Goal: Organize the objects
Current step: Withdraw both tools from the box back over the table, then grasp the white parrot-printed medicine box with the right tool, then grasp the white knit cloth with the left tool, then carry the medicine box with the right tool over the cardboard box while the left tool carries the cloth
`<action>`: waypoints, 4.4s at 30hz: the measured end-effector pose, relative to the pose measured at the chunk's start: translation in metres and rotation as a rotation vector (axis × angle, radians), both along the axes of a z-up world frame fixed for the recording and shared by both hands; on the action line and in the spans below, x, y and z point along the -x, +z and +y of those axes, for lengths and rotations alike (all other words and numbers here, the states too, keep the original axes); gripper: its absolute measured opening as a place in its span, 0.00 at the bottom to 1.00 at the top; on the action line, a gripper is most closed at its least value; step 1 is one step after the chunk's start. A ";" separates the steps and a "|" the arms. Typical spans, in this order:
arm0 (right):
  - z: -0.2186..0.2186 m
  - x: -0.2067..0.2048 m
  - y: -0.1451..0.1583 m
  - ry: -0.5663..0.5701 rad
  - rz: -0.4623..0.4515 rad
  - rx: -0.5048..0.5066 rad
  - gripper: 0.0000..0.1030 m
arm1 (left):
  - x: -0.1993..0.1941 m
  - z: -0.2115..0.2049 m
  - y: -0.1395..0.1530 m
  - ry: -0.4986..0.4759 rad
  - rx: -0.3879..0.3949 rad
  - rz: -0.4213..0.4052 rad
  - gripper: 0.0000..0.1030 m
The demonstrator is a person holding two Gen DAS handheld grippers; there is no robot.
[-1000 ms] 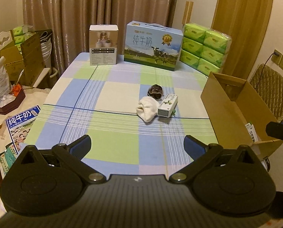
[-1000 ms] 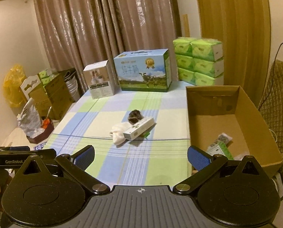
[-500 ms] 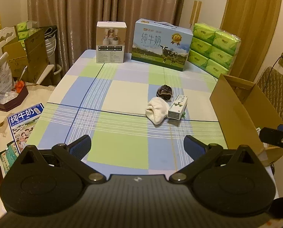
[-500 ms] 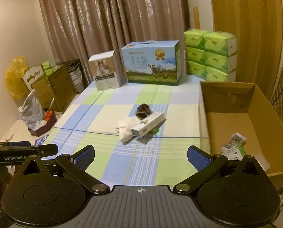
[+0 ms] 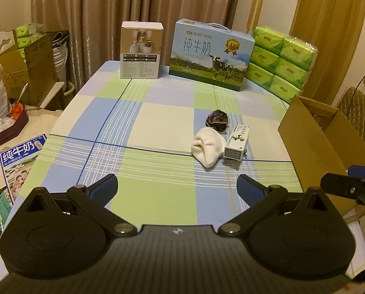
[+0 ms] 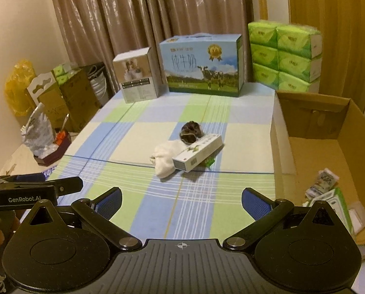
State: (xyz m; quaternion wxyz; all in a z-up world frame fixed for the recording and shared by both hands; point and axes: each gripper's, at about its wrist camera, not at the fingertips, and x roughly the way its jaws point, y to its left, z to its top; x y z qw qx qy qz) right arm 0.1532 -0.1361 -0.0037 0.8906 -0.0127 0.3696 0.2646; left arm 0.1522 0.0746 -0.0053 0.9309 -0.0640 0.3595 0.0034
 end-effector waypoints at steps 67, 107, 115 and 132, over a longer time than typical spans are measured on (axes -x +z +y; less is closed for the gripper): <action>0.048 -0.139 -0.140 0.011 -0.005 0.220 0.34 | -0.192 -0.041 -0.131 -0.349 -0.083 -0.019 0.69; 0.019 -0.088 -0.135 -0.068 0.109 0.206 0.34 | -0.081 -0.060 -0.121 -0.353 -0.078 0.098 0.39; 0.011 -0.066 -0.111 -0.068 0.040 0.185 0.34 | -0.076 -0.053 -0.105 -0.311 -0.042 0.030 0.34; -0.065 0.047 -0.004 -0.144 0.010 0.041 0.34 | 0.025 -0.098 -0.004 -0.218 0.012 -0.028 0.34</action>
